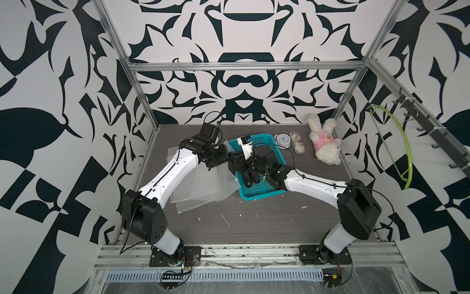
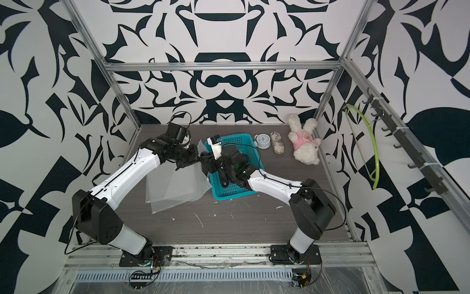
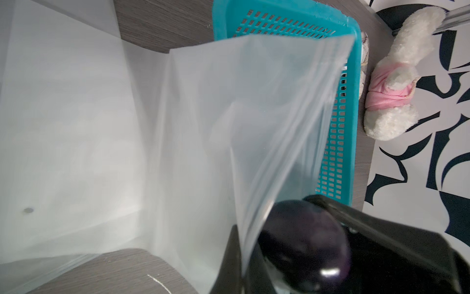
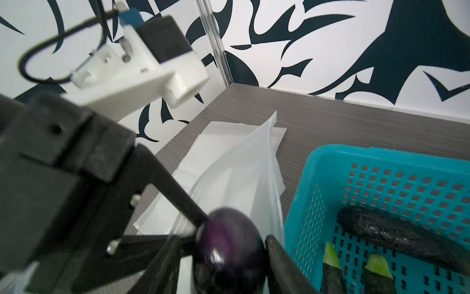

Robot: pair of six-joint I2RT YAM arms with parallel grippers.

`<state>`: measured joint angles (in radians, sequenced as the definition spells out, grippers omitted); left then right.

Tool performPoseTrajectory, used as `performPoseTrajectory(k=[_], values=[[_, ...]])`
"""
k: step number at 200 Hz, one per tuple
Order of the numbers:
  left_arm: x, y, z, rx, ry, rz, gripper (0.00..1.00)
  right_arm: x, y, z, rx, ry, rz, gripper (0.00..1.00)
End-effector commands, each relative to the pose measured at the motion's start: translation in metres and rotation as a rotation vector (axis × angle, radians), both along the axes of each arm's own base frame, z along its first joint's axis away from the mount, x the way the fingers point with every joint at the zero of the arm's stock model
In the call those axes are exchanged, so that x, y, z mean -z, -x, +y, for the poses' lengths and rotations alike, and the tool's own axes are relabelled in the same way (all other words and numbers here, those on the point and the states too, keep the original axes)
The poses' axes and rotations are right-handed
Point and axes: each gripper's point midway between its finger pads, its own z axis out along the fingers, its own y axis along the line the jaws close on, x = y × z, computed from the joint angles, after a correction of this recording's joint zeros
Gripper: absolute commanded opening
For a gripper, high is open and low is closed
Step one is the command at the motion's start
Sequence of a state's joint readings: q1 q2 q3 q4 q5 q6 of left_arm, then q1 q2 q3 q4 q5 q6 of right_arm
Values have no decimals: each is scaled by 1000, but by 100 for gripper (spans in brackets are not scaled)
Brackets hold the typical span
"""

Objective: Place the eggplant in a zip-top bag and seal the zipper
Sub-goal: Place the eggplant in the zipper food storage bag.

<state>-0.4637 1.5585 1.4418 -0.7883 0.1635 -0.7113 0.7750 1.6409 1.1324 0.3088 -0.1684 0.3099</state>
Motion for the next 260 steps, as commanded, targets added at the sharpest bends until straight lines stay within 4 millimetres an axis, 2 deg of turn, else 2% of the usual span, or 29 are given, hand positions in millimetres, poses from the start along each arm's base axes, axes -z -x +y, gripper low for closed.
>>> performPoseTrajectory(k=[1,55,109,135,179,215,260], values=[[-8,2,6,5,-17,-25,0,-16,3,7,-45,34,-13,57],[-6,3,9,8,-40,-7,0,-41,5,-3,-26,21,-29,60],[-12,3,8,25,-33,-30,0,-33,-9,-26,50,10,26,60],[-17,4,5,46,-15,-52,0,-26,-13,-31,66,14,63,54],[-26,5,5,58,-10,-80,0,-14,-13,-23,38,23,119,51],[-23,4,7,61,-28,-73,0,-10,-15,-21,42,20,139,45],[-22,2,12,47,-53,-80,0,-2,-17,-17,36,33,181,27]])
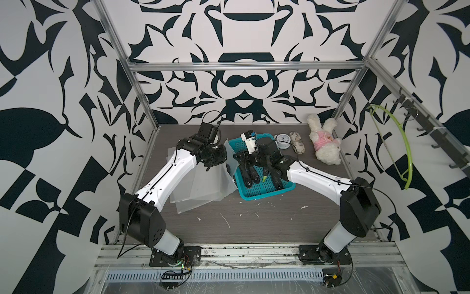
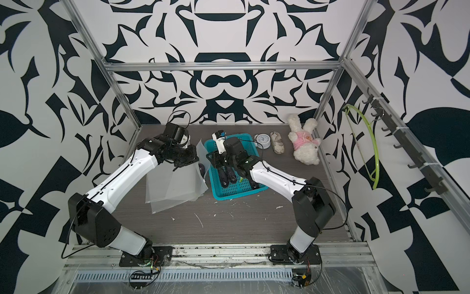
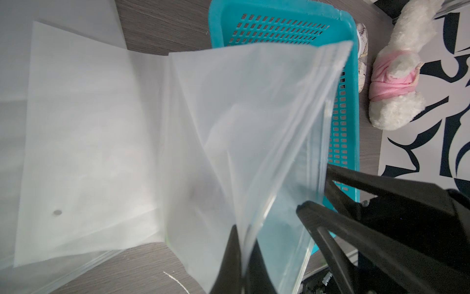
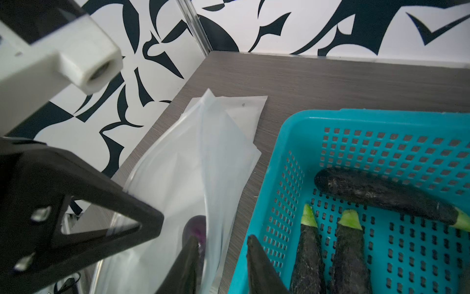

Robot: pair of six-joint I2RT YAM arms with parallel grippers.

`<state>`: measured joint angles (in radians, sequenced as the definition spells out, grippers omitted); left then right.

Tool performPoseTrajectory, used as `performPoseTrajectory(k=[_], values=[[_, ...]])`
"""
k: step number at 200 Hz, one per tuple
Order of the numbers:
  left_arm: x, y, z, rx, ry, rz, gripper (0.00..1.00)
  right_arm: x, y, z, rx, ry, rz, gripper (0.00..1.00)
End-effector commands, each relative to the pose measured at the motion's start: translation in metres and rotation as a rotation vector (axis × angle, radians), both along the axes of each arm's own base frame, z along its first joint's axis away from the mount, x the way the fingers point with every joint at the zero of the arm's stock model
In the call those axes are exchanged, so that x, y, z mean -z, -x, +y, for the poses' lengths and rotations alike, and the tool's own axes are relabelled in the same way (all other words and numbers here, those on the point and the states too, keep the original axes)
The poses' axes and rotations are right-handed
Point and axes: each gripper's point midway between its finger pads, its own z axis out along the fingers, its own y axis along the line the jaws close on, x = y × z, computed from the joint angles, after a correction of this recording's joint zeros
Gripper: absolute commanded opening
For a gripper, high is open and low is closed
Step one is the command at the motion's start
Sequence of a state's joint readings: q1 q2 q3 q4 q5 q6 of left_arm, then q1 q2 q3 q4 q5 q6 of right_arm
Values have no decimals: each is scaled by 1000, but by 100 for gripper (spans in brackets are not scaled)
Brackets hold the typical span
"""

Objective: Place the eggplant in a zip-top bag and seal the zipper
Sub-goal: Place the eggplant in the zipper food storage bag, then pick up the eggplant from the basket.

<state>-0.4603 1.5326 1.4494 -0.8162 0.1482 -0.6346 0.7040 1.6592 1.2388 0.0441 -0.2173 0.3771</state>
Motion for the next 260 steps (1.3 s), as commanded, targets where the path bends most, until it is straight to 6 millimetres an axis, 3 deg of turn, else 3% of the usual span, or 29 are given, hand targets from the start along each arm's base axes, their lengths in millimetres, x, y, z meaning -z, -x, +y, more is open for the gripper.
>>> performPoseTrajectory(k=[1,46,88,137,161,195,226,260], values=[[-13,-3,6,-4,-16,-35,0,-20,-2,8,-11,-36,-14,27],[3,-4,4,13,-31,-1,0,-26,2,0,-14,-27,-16,37],[10,-6,0,30,-24,11,0,-24,1,-34,63,33,21,43],[14,-5,-4,51,-17,21,0,18,-19,-98,295,186,117,49],[13,-5,-4,56,-18,19,0,38,-30,-120,371,288,158,55],[17,-3,-3,54,-22,28,0,68,-50,-134,446,421,197,64],[17,-6,-6,50,1,5,0,84,-65,-132,477,461,222,65],[20,-6,-6,50,1,7,0,105,-81,-143,542,515,267,66]])
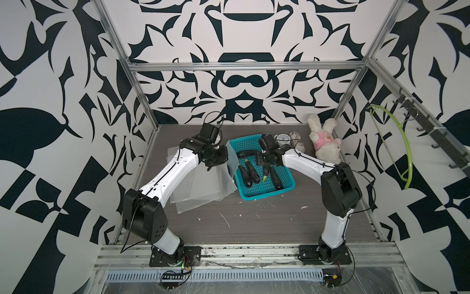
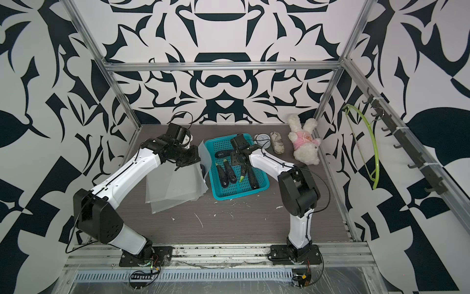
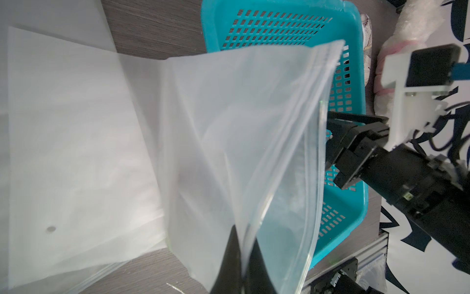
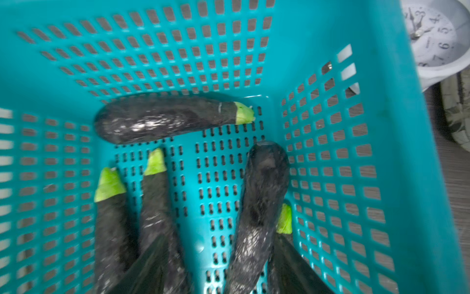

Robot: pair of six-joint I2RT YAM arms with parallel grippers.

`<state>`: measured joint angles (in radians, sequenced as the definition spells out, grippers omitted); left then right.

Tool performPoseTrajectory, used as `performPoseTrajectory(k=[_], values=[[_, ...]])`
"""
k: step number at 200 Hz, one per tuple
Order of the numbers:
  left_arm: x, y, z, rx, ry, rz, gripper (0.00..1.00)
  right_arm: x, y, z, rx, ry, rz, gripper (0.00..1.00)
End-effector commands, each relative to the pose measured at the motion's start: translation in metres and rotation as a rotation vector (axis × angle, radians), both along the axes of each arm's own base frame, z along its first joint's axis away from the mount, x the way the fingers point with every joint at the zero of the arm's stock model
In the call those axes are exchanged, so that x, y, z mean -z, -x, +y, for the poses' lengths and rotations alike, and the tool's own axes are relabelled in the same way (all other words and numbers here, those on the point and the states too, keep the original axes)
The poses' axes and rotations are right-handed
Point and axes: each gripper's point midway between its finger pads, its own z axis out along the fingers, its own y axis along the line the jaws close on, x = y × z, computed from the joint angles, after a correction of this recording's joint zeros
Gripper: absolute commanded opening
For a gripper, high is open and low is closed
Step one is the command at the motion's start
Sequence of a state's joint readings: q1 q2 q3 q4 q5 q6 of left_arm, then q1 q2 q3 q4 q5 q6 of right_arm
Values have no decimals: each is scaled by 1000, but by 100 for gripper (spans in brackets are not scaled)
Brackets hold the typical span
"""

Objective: Place the eggplant in a zip-top bag and seal the zipper
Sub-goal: Pick up the eggplant from the basket.

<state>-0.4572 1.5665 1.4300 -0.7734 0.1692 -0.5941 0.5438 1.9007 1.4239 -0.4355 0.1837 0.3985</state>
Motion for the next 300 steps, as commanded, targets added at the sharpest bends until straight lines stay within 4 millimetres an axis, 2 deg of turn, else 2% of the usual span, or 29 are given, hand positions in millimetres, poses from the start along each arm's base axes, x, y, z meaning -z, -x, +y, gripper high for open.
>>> performPoseTrajectory(k=[1,35,74,108,173,237,259,300], values=[[6,0,0,8,4,8,0,-17,-16,-9,67,9,-30,66],[7,0,1,8,-3,6,0,7,-23,-17,108,47,31,66],[8,0,1,7,-5,10,0,20,-25,-25,129,103,62,64],[8,0,1,8,-6,10,0,31,-23,-16,121,64,98,56],[9,3,3,5,-9,9,0,39,-26,-2,111,-18,130,45],[9,4,4,3,-3,14,0,15,-24,-1,104,-82,64,39],[13,5,5,1,-3,36,0,-8,-23,-2,100,-121,-1,39],[13,5,6,-9,22,55,0,-64,-17,-1,54,-211,-148,39]])
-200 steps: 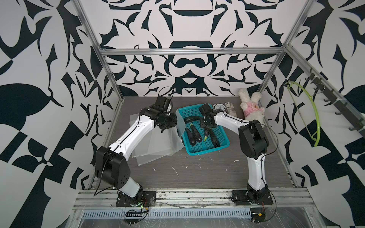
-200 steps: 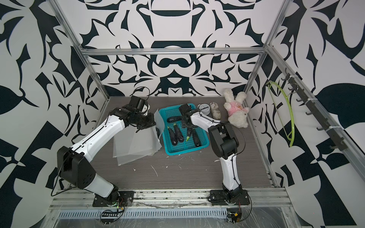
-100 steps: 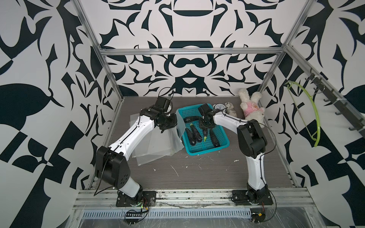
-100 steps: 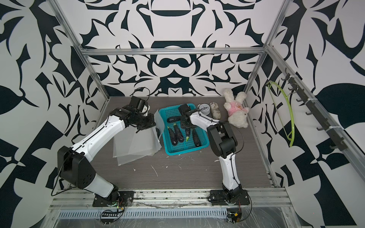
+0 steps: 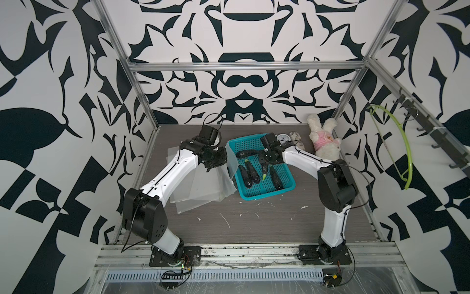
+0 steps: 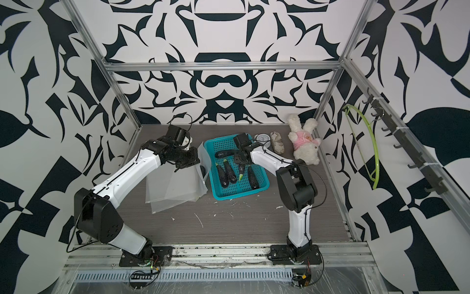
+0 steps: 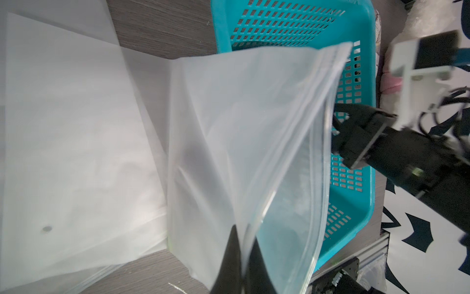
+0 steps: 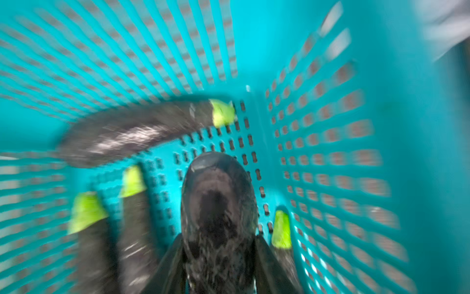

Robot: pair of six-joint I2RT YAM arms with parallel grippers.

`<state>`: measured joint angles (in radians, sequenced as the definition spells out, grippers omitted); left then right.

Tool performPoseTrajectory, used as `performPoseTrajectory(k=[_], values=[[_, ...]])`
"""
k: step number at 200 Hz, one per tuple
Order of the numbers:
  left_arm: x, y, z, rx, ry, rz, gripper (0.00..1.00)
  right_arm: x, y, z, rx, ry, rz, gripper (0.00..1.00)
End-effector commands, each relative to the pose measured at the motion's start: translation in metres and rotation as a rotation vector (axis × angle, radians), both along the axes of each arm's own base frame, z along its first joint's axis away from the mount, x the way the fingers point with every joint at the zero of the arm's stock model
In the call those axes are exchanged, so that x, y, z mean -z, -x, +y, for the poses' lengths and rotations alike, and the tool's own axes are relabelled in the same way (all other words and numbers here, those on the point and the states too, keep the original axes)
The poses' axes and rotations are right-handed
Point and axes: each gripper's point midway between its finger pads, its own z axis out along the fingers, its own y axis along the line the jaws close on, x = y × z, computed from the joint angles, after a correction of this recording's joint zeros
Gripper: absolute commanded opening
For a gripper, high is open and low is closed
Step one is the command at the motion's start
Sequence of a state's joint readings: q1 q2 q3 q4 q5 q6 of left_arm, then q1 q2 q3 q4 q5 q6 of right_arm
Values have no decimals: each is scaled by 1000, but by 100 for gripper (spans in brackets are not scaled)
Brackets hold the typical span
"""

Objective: Place the eggplant in a zip-top bag and seal the zipper
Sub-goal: Pick up the eggplant from the basket, then place the eggplant in the zipper food storage bag.

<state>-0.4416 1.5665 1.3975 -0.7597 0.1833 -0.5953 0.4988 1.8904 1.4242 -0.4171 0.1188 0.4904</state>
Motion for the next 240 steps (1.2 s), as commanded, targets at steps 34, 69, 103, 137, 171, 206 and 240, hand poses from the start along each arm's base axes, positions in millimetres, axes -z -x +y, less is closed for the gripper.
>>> performPoseTrajectory(k=[34,69,103,137,171,206,240], values=[[-3,3,-1,9,39,38,0,-105,1,5,-34,-182,-307,39],[0,4,-4,40,39,58,0,-163,11,17,-91,-330,-445,39],[-6,0,-13,63,78,50,0,-210,21,29,-146,-463,-589,39],[-6,-2,-15,68,82,53,0,-239,31,57,-228,-538,-731,39],[-11,0,-16,65,102,44,0,-254,34,86,-264,-556,-811,39],[-14,-2,-20,64,134,35,0,-250,33,112,-293,-595,-841,39],[-17,-2,-21,63,143,28,0,-232,43,136,-363,-598,-853,38]])
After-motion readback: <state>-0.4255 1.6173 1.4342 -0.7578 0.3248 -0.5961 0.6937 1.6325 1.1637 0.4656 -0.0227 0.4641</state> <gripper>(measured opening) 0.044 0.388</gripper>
